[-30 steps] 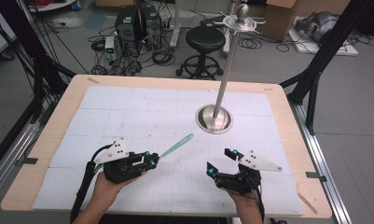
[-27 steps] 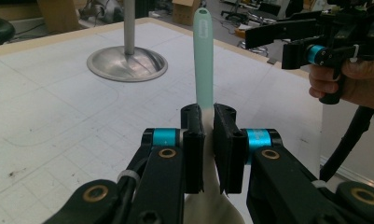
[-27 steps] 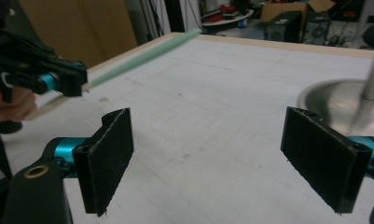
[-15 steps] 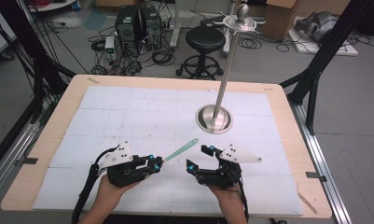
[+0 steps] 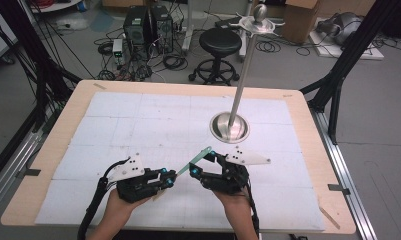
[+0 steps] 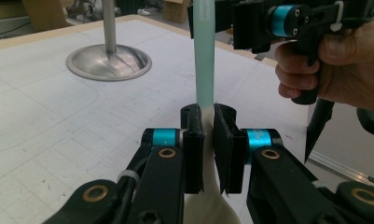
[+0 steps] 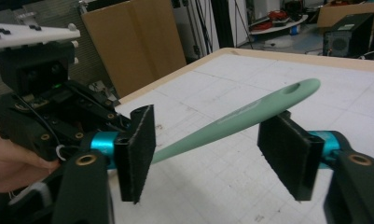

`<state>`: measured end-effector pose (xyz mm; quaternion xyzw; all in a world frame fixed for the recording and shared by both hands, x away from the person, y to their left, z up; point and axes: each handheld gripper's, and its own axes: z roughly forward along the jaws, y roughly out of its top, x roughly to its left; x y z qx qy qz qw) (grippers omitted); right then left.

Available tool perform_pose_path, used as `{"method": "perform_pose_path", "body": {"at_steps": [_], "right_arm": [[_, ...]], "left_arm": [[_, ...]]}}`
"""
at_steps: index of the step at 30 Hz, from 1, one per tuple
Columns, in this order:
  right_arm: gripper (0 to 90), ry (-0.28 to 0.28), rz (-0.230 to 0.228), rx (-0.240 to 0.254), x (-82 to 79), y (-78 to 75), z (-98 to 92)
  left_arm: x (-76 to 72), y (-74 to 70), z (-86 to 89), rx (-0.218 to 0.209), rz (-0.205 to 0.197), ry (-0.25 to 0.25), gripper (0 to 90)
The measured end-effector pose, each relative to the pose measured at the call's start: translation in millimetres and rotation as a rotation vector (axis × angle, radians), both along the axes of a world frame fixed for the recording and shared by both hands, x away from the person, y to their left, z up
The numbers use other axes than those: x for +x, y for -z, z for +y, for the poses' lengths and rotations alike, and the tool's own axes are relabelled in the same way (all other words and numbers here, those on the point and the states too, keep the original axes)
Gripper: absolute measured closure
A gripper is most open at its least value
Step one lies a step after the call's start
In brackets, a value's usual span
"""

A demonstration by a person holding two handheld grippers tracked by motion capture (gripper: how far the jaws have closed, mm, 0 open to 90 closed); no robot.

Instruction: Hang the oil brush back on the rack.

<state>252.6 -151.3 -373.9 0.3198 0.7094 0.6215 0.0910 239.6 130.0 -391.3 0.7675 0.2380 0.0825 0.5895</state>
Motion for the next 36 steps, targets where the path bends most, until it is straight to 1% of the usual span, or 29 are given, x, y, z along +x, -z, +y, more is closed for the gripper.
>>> {"method": "perform_pose_path", "body": {"at_steps": [2,5,7,8,11,13,15,17,19,22,23,25,30,32,33,34,35,36], "right_arm": [[43.5,-0.004,0.005,0.001,0.7,-3.1,1.6],[50.0,-0.020,0.009,-0.001,1.8,-8.4,4.3],[55.4,-0.025,0.003,-0.003,1.6,-11.7,6.2],[60.9,-0.025,0.001,-0.008,1.4,-13.3,6.9],[69.3,-0.041,-0.009,-0.010,0.3,-16.7,8.2],[71.4,-0.051,-0.012,-0.006,-0.2,-18.1,8.5],[73.9,-0.066,0.000,0.005,-0.3,-18.9,8.9],[76.1,-0.078,0.008,0.003,-0.2,-19.9,9.3],[78.8,-0.102,0.029,0.021,0.1,-21.1,9.1],[82.4,-0.140,0.042,0.050,0.0,-22.6,9.4],[83.0,-0.151,0.053,0.059,0.1,-23.4,9.5],[83.5,-0.161,0.080,0.063,0.0,-25.9,9.7],[83.9,-0.185,0.064,0.084,-2.2,-32.1,10.5],[83.9,-0.203,0.053,0.093,-2.1,-34.8,10.3],[83.9,-0.215,0.051,0.101,-2.0,-35.9,10.0],[83.9,-0.232,0.048,0.117,-1.6,-37.7,9.1],[83.9,-0.245,0.045,0.122,-1.2,-39.0,8.5],[83.8,-0.268,0.034,0.119,0.0,-40.7,8.2]], "left_arm": [[-0.4,-0.4,0.3,0.001,-0.003,0.001,81.9],[-1.0,-0.7,0.7,0.001,0.000,0.003,81.9],[-1.5,-1.1,0.7,0.007,0.006,0.008,81.9],[-1.9,-1.1,0.6,0.008,0.007,0.010,81.9],[-2.8,-1.1,0.4,0.012,0.001,0.015,81.9],[-3.2,-0.8,-0.4,0.017,-0.002,0.019,81.9],[-3.7,-0.4,-1.4,0.025,-0.001,0.020,81.9],[-4.3,0.3,-3.0,0.030,0.001,0.024,81.9],[-4.7,0.4,-3.9,0.029,-0.002,0.029,81.9],[-5.8,0.5,-4.8,0.027,-0.010,0.037,82.1],[-6.1,0.7,-5.1,0.026,-0.012,0.043,82.2],[-7.3,0.2,-5.1,0.015,-0.014,0.052,82.5],[-9.1,-2.8,-2.6,-0.032,-0.018,0.071,82.7],[-8.2,-4.3,0.9,-0.057,-0.013,0.094,81.7],[-6.3,-5.2,2.9,-0.078,0.007,0.103,76.5],[-4.8,-5.7,4.4,-0.085,0.019,0.113,67.1],[-3.5,-6.1,6.6,-0.097,0.022,0.138,64.9],[-3.1,-6.3,7.3,-0.103,0.026,0.151,61.8]]}}
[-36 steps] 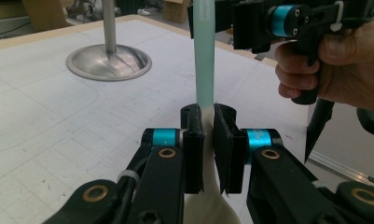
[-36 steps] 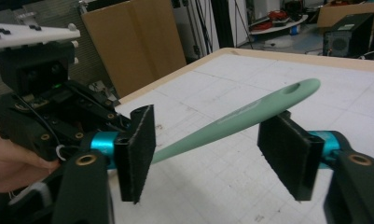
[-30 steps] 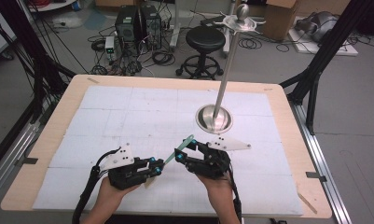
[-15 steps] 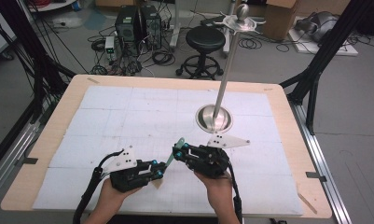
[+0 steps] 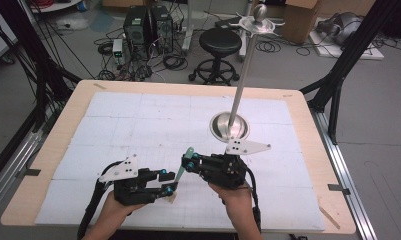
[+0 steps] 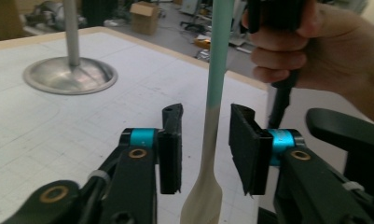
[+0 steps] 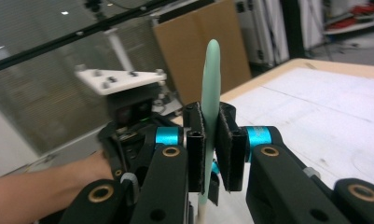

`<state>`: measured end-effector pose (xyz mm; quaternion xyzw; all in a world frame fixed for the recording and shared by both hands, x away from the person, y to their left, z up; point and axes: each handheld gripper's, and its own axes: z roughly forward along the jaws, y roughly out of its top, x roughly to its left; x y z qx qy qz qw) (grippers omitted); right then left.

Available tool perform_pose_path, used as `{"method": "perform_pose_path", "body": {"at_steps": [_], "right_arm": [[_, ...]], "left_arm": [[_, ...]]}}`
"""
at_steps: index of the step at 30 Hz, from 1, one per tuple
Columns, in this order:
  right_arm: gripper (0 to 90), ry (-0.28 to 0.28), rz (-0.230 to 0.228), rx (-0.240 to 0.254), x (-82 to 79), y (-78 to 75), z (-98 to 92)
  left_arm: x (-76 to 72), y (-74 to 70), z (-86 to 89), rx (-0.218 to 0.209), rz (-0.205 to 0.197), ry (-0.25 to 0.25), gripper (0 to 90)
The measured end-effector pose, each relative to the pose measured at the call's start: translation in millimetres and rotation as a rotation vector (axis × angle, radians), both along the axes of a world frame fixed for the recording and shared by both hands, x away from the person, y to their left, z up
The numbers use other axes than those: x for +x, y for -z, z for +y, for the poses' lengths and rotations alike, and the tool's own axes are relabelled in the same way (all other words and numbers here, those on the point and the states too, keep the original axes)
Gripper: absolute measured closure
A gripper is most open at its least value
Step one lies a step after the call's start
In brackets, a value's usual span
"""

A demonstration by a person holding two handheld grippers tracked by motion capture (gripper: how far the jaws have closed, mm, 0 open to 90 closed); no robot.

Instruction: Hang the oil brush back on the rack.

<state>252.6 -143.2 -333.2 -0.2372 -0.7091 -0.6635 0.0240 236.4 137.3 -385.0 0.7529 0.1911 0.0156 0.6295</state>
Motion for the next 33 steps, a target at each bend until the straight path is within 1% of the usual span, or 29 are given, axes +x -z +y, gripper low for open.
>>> {"method": "perform_pose_path", "body": {"at_steps": [2,3,5,6,7,8,9,10,11,12,13,15,16,17,18,19,20,23,25,27,28,29,30,31,32,33], "right_arm": [[83.8,-0.036,-0.018,-0.006,2.2,-1.5,-0.3],[83.8,-0.064,-0.028,0.002,3.5,-1.8,0.0],[83.8,-0.110,-0.050,0.013,6.1,-2.0,0.6],[83.8,-0.130,-0.058,0.019,7.4,-2.0,1.4],[83.8,-0.143,-0.058,0.021,8.3,-2.0,1.6],[83.8,-0.168,-0.064,0.023,9.7,-1.8,2.5],[83.8,-0.178,-0.068,0.024,10.4,-1.6,2.7],[83.8,-0.201,-0.068,0.033,11.2,-1.5,3.4],[83.8,-0.209,-0.071,0.037,11.6,-1.5,3.6],[83.8,-0.220,-0.073,0.041,11.7,-1.6,4.0],[83.7,-0.227,-0.077,0.046,11.5,-1.7,4.1],[82.9,-0.222,-0.084,0.050,10.5,-2.1,4.0],[79.7,-0.210,-0.084,0.050,9.7,-2.2,4.0],[67.1,-0.188,-0.083,0.058,8.7,-2.2,3.8],[60.6,-0.173,-0.071,0.070,8.4,-2.1,3.8],[58.0,-0.155,-0.068,0.074,8.1,-1.9,3.3],[57.0,-0.138,-0.079,0.077,6.6,-1.0,3.5],[58.6,-0.125,-0.086,0.080,4.0,0.9,5.3],[64.9,-0.119,-0.094,0.075,2.9,1.3,6.9],[77.0,-0.121,-0.103,0.074,2.7,1.3,7.4],[81.6,-0.122,-0.108,0.074,2.8,1.1,7.2],[82.3,-0.122,-0.108,0.081,3.2,0.9,7.2],[83.0,-0.127,-0.098,0.082,4.0,0.8,7.0],[83.2,-0.126,-0.093,0.077,4.3,0.2,6.6],[83.3,-0.105,-0.102,0.063,5.1,-1.1,5.5],[83.3,-0.096,-0.097,0.057,5.9,-2.5,4.4]], "left_arm": [[0.4,0.0,0.9,-0.009,0.013,0.040,59.7],[0.1,0.3,0.6,-0.010,0.009,0.050,59.7],[-0.4,1.3,-0.3,-0.004,0.014,0.076,60.2],[-0.9,1.6,-0.5,-0.001,0.011,0.092,61.9],[-2.2,1.8,-1.3,-0.004,0.003,0.098,64.2],[-2.6,1.8,-1.3,-0.002,0.000,0.104,68.6],[-3.1,1.9,-1.3,0.001,-0.009,0.111,71.3],[-3.5,1.9,-1.2,0.002,-0.011,0.112,75.0],[-3.8,1.8,-0.8,0.005,-0.022,0.109,77.9],[-4.1,1.8,-0.6,0.000,-0.024,0.108,83.4],[-3.8,1.5,0.1,0.000,-0.026,0.111,83.6],[-4.3,1.2,0.2,-0.001,-0.035,0.104,84.0],[-4.9,1.1,-0.1,-0.005,-0.032,0.095,84.2],[-4.7,1.1,0.2,-0.006,-0.037,0.089,84.2],[-5.2,1.4,-0.1,-0.020,-0.035,0.076,84.2],[-5.3,1.5,0.1,-0.031,-0.034,0.064,84.3],[-5.5,1.5,-0.2,-0.039,-0.031,0.056,84.3],[-5.2,1.5,-1.4,-0.051,-0.033,0.048,84.3],[-5.3,1.7,-2.6,-0.062,-0.028,0.050,84.3],[-5.3,1.9,-3.3,-0.063,-0.029,0.052,84.3],[-5.2,2.1,-3.6,-0.064,-0.030,0.052,84.1],[-5.0,2.1,-3.6,-0.063,-0.031,0.049,84.0],[-4.6,1.9,-3.2,-0.063,-0.030,0.043,83.2],[-3.4,1.4,-1.8,-0.061,-0.023,0.029,78.7],[-2.5,1.1,-0.3,-0.061,-0.011,0.020,70.1],[-1.3,0.6,2.7,-0.057,-0.009,0.006,66.7]]}}
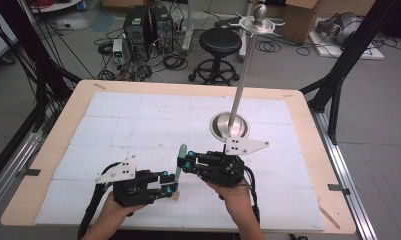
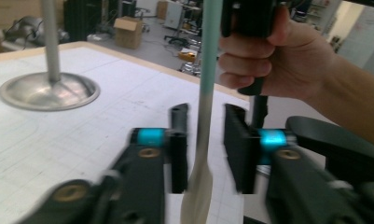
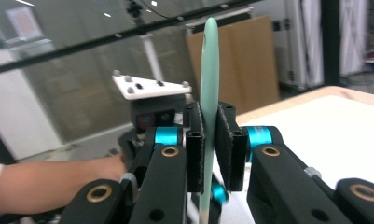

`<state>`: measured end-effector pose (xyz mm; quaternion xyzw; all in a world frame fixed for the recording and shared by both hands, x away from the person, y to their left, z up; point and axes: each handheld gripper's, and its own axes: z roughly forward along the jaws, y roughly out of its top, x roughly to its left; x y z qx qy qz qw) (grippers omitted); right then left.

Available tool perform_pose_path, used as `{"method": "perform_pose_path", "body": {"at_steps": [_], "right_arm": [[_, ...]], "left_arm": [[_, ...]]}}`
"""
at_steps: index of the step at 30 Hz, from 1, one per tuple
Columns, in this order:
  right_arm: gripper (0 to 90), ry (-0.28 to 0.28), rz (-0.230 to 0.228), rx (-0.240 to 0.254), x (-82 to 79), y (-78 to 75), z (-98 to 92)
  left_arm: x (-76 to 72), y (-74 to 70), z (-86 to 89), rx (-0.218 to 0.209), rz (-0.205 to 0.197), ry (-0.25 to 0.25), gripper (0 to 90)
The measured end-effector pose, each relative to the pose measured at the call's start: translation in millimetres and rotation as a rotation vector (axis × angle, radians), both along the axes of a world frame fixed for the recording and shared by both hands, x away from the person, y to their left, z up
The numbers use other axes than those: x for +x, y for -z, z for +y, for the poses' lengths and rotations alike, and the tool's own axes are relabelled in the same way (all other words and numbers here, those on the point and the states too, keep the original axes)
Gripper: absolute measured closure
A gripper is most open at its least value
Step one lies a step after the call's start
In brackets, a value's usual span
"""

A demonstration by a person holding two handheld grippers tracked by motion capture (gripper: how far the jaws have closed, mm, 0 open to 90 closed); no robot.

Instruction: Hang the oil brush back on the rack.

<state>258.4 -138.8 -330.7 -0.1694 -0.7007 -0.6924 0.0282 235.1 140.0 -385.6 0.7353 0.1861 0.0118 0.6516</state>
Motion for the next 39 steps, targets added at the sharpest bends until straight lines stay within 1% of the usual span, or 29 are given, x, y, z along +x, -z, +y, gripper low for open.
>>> {"method": "perform_pose_path", "body": {"at_steps": [4,6,7,8,13,16,18,20,23,26,27,31,34,38,39], "right_arm": [[83.3,0.042,0.000,0.004,6.7,-11.2,-8.6],[83.3,0.055,-0.010,-0.009,10.4,-18.7,-12.1],[83.3,0.062,-0.019,-0.018,13.5,-23.3,-14.0],[83.3,0.068,-0.023,-0.026,15.2,-26.2,-15.2],[83.3,0.092,-0.029,-0.060,30.1,-43.3,-25.3],[83.3,0.113,-0.039,-0.080,39.9,-52.6,-32.8],[83.3,0.132,-0.034,-0.078,46.8,-58.3,-38.9],[83.3,0.145,-0.030,-0.073,55.1,-63.9,-45.6],[83.2,0.173,-0.028,-0.085,66.5,-72.6,-54.3],[83.2,0.195,-0.035,-0.102,76.3,-82.6,-61.7],[83.2,0.201,-0.031,-0.102,79.0,-86.1,-64.3],[83.2,0.219,-0.043,-0.103,88.9,-100.6,-73.3],[83.2,0.239,-0.042,-0.110,97.3,-111.2,-79.9],[83.2,0.267,-0.048,-0.120,108.6,-125.7,-86.4],[83.2,0.274,-0.054,-0.116,112.0,-129.9,-88.4]], "left_arm": [[2.8,-0.7,17.0,0.007,-0.001,-0.081,51.8],[3.8,0.0,26.4,0.012,-0.010,-0.115,46.6],[3.9,0.6,29.7,0.012,-0.009,-0.133,41.9],[4.6,1.7,35.7,0.015,-0.012,-0.150,39.0],[4.6,8.0,56.8,0.004,-0.028,-0.223,29.7],[5.0,11.7,67.9,0.018,-0.028,-0.253,26.3],[5.4,13.7,74.2,0.033,-0.025,-0.266,23.2],[5.7,14.7,78.4,0.041,-0.027,-0.276,22.3],[5.2,16.2,82.2,0.044,-0.030,-0.289,17.9],[5.1,18.1,83.9,0.052,-0.026,-0.295,18.0],[4.9,18.4,83.9,0.052,-0.025,-0.296,18.0],[5.2,18.3,84.6,0.044,-0.026,-0.300,18.0],[5.9,18.6,84.5,0.049,-0.026,-0.301,18.0],[5.9,18.3,85.4,0.048,-0.026,-0.301,18.1],[5.9,18.3,85.5,0.048,-0.026,-0.301,18.2]]}}
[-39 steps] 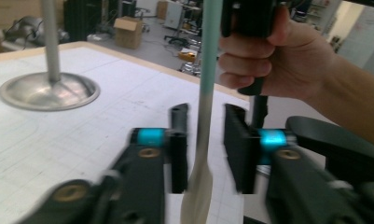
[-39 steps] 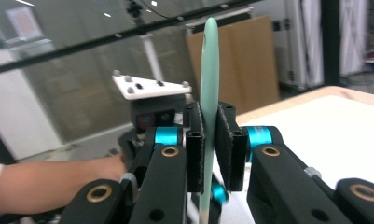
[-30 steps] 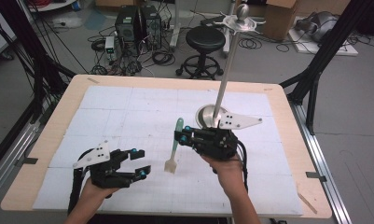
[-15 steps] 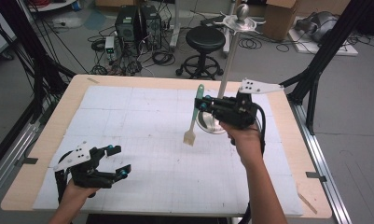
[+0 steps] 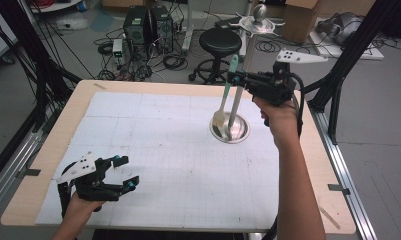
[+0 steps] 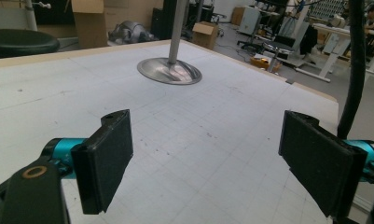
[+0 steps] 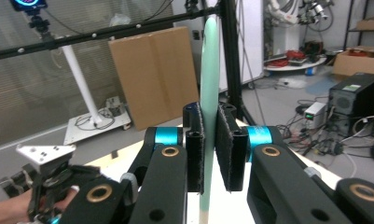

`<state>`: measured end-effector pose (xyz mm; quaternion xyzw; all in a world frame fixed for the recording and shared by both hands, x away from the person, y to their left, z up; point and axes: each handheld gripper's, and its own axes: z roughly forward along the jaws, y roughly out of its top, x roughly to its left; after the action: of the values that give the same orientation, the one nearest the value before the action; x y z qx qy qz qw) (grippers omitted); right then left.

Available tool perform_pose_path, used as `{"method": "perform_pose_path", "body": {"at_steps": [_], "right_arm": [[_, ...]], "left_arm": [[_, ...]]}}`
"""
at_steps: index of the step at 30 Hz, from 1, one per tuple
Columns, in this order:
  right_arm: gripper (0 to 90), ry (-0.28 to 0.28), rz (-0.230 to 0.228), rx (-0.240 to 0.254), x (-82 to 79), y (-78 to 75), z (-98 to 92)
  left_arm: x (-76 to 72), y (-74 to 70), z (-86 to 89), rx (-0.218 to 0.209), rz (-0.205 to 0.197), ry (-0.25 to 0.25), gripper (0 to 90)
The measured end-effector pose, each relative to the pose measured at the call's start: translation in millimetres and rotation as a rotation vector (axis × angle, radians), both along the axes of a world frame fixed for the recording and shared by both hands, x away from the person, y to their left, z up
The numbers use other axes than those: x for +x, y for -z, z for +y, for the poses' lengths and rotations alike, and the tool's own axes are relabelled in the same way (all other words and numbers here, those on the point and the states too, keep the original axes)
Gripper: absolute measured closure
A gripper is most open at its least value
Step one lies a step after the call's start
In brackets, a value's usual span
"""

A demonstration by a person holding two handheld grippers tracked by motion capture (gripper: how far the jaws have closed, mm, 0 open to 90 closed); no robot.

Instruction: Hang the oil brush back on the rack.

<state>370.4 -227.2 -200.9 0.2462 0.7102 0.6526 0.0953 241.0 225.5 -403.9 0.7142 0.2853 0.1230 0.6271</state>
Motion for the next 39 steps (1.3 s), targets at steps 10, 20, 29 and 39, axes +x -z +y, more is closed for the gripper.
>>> {"method": "perform_pose_path", "body": {"at_steps": [10,20,29,39], "right_arm": [[83.2,0.054,0.002,0.011,20.7,-20.0,-10.9],[83.2,0.093,0.021,0.013,28.9,-19.9,-19.7],[83.2,0.116,0.030,0.024,34.3,-17.4,-24.8],[72.1,0.159,0.034,-0.002,34.7,-15.5,-24.9]], "left_arm": [[-0.4,-0.1,0.8,-0.006,0.004,0.006,18.5],[0.3,-0.2,1.2,-0.009,0.004,0.005,18.6],[0.6,0.0,1.4,-0.007,0.009,0.008,18.8],[1.1,0.5,2.4,0.001,0.009,0.007,18.8]]}}
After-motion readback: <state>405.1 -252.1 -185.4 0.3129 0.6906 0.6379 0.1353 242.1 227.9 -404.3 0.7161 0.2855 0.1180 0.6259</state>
